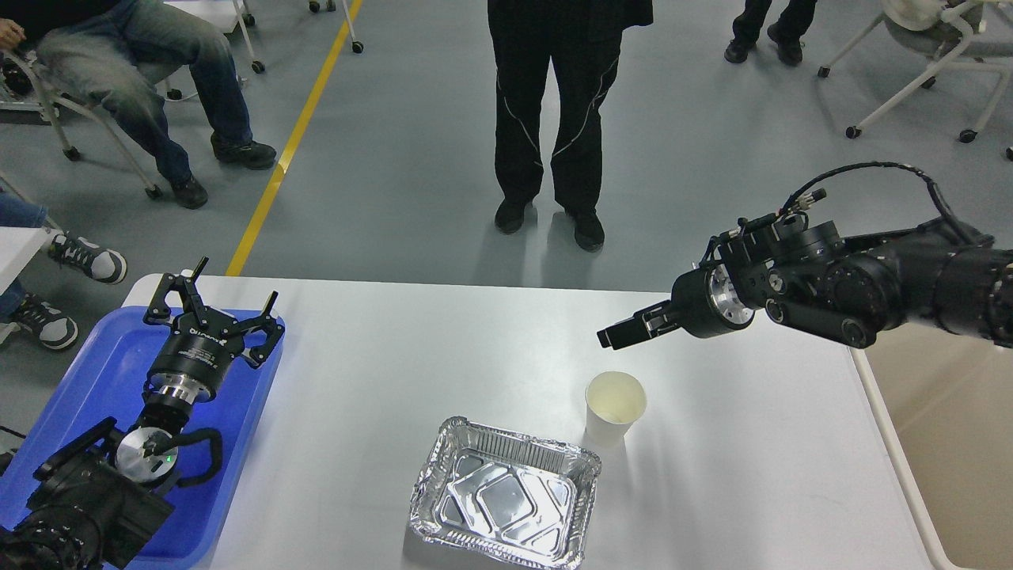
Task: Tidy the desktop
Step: 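Lower the right gripper around the white paper cup and close it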
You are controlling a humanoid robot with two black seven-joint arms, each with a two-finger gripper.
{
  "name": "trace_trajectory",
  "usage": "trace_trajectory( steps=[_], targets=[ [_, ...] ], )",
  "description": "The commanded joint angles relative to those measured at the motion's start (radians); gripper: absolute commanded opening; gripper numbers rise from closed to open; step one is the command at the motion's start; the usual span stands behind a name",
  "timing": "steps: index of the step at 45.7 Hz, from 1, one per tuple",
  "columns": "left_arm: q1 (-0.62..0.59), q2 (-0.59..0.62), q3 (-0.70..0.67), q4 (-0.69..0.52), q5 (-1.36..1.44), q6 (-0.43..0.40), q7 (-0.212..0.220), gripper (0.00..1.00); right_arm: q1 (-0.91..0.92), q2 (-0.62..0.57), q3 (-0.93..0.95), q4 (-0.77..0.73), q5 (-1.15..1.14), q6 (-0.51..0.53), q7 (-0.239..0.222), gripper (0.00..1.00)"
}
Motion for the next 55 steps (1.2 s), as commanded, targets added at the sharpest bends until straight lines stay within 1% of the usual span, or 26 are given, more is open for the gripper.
trace_trajectory(
  steps=[1,23,38,50,53,55],
  targets=[
    [0.000,0.000,0.000,-0.001,0.000,0.000,0.000,1.00,-0.084,0.036,-0.009,-0.060,-0.003,-0.006,0.000,1.00],
    [0.000,0.000,0.000,0.000,0.000,0.000,0.000,1.00,-0.173,0.040,-0.006,-0.102,-0.003,-0.011,0.000,1.00],
    [0.000,0.000,0.000,0.000,0.000,0.000,0.000,1.00,-0.242,0.071,-0.006,-0.175,-0.003,-0.011,0.002,1.00],
    [0.000,0.000,0.000,0.000,0.000,0.000,0.000,1.00,-0.262,0.076,-0.002,-0.183,-0.003,-0.018,0.005,0.99],
    [0.000,0.000,0.000,0.000,0.000,0.000,0.000,1.00,-0.264,0.076,0.000,-0.183,-0.003,-0.020,0.006,0.97],
    [0.000,0.000,0.000,0.000,0.000,0.000,0.000,1.00,-0.262,0.076,0.001,-0.183,-0.002,-0.026,0.009,0.91]
  ],
)
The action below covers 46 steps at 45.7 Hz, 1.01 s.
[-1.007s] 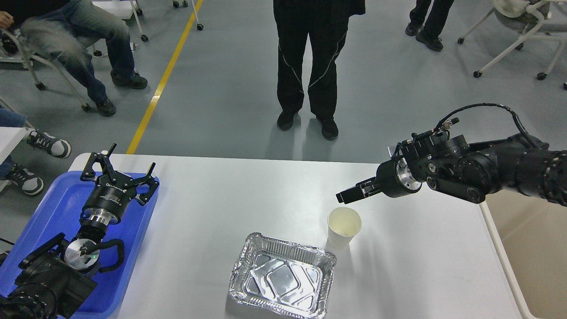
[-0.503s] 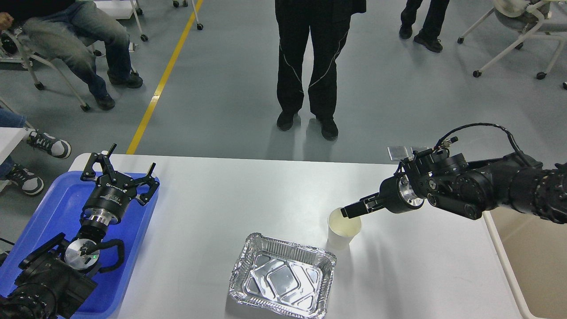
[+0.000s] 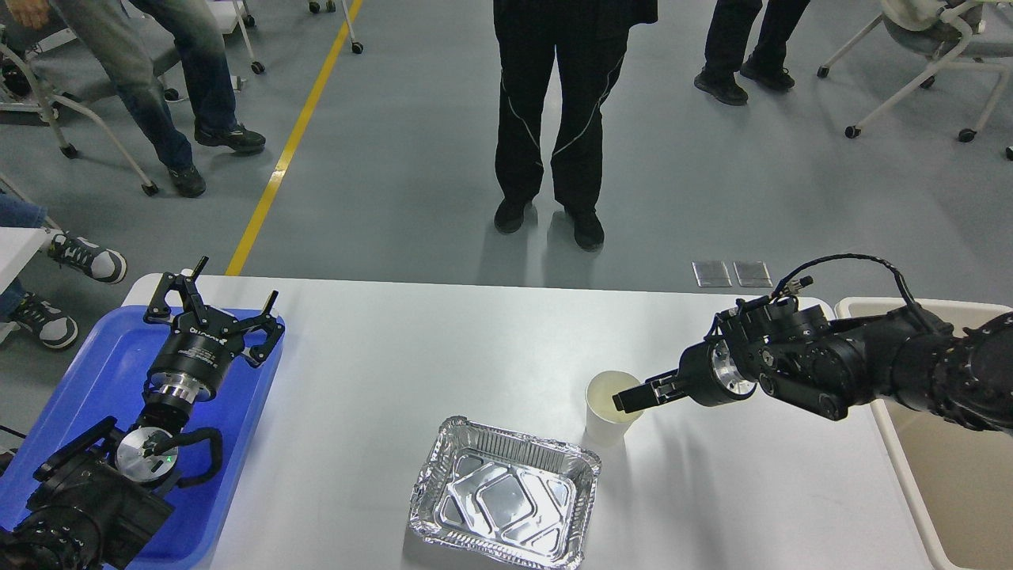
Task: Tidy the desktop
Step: 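Lower the right gripper around the white paper cup and close it, then lift the cup with the right gripper and carry it over the bin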
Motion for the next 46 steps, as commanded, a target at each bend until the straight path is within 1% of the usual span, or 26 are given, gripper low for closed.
trace_trajectory(
  steps=[1,5,10,15,16,17,24,25,46],
  targets=[
    [0.000,0.000,0.000,-0.001,0.000,0.000,0.000,1.00,-0.014,0.005,0.005,-0.010,0.000,-0.013,0.006,0.86],
    [0.000,0.000,0.000,0.000,0.000,0.000,0.000,1.00,-0.015,0.005,0.003,-0.015,0.000,-0.028,0.008,0.76],
    [0.000,0.000,0.000,0.000,0.000,0.000,0.000,1.00,-0.014,0.005,-0.004,-0.024,-0.002,-0.031,0.009,0.53],
    [0.000,0.000,0.000,0.000,0.000,0.000,0.000,1.00,-0.014,0.005,-0.007,-0.026,-0.003,-0.030,0.011,0.37],
    [0.000,0.000,0.000,0.000,0.000,0.000,0.000,1.00,-0.014,0.005,-0.008,-0.026,-0.003,-0.030,0.011,0.33],
    [0.000,0.000,0.000,0.000,0.000,0.000,0.000,1.00,-0.014,0.005,-0.009,-0.026,-0.014,-0.030,0.015,0.23],
    [0.000,0.000,0.000,0.000,0.000,0.000,0.000,1.00,-0.014,0.005,-0.009,-0.026,-0.041,-0.031,0.045,0.01],
    [0.000,0.000,0.000,0.000,0.000,0.000,0.000,1.00,-0.014,0.005,-0.009,-0.026,-0.041,-0.031,0.048,0.00],
    [0.000,0.000,0.000,0.000,0.000,0.000,0.000,1.00,-0.011,-0.001,0.002,-0.030,-0.046,-0.031,0.072,0.00]
  ],
)
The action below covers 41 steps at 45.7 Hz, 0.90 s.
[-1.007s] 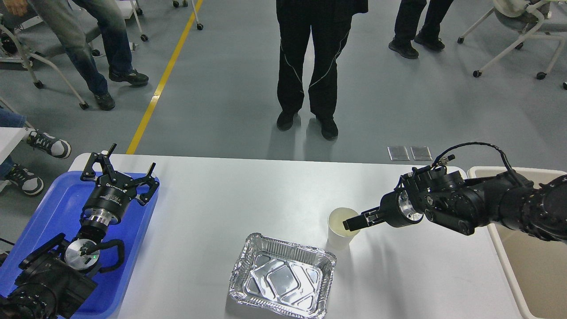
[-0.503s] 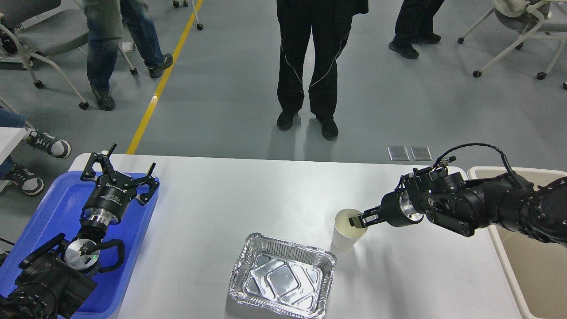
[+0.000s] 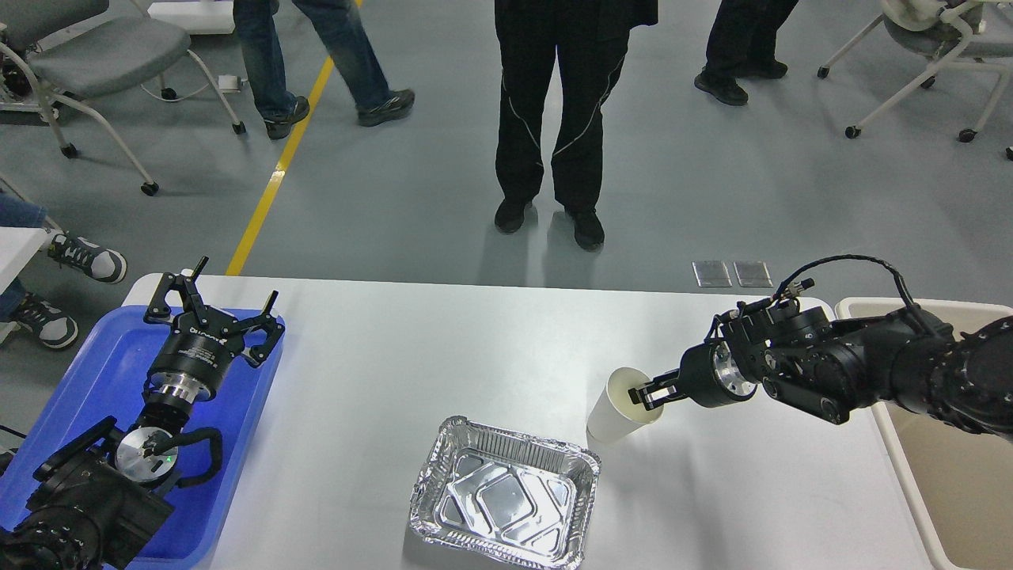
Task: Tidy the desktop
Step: 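Lift the cup with the right gripper and carry it over the bin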
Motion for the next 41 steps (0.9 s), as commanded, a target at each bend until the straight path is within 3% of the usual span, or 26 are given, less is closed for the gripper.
trace_trajectory(
  steps=[1,18,33,41],
  targets=[
    [0.000,0.000,0.000,0.000,0.000,0.000,0.000,1.00,0.006,-0.010,0.016,-0.003,0.001,-0.002,0.021,0.00],
    [0.000,0.000,0.000,-0.001,0.000,0.000,0.000,1.00,0.055,-0.148,0.146,0.076,0.021,-0.014,0.047,0.00],
    [0.000,0.000,0.000,0.000,0.000,0.000,0.000,1.00,0.285,-0.324,0.160,0.265,0.052,0.004,0.047,0.00],
    [0.000,0.000,0.000,-0.001,0.000,0.000,0.000,1.00,0.429,-0.392,0.162,0.296,0.122,0.082,0.047,0.00]
  ],
)
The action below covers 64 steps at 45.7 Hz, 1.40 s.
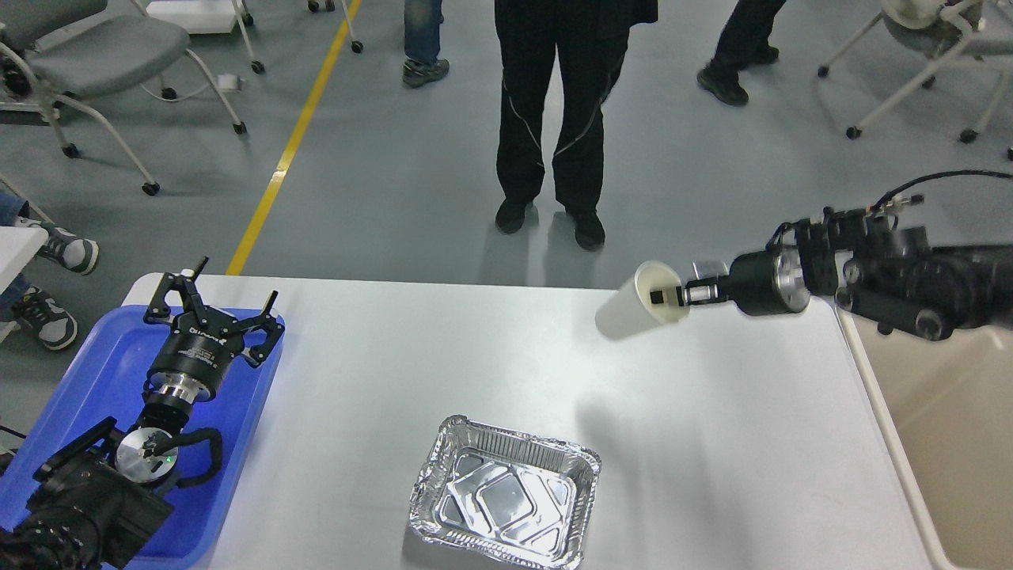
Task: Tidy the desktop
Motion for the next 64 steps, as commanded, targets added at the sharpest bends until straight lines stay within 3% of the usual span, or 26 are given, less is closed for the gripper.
trace_trajectory(
  steps=[1,20,38,44,47,52,64],
  targets=[
    [0.000,0.000,0.000,0.000,0.000,0.000,0.000,1.00,0.175,-0.105,0.009,0.068,0.061,0.066,0.001,0.00],
    [0.000,0.000,0.000,0.000,0.000,0.000,0.000,1.00,0.193,-0.169,0.018,0.012,0.173,0.096,0.003,0.00],
    [0.000,0.000,0.000,0.000,0.000,0.000,0.000,1.00,-0.066,-0.168,0.017,-0.484,0.434,0.103,-0.009,0.00],
    [0.000,0.000,0.000,0.000,0.000,0.000,0.000,1.00,-0.156,-0.158,0.017,-0.654,0.455,0.102,-0.034,0.00],
    [0.000,0.000,0.000,0.000,0.000,0.000,0.000,1.00,-0.199,-0.151,0.018,-0.726,0.469,0.102,-0.067,0.00],
    [0.000,0.000,0.000,0.000,0.000,0.000,0.000,1.00,-0.259,-0.132,0.020,-0.809,0.491,0.094,-0.161,0.00],
    [0.000,0.000,0.000,0.000,0.000,0.000,0.000,1.00,-0.360,-0.111,0.046,-0.913,0.574,0.071,-0.471,0.00]
  ],
)
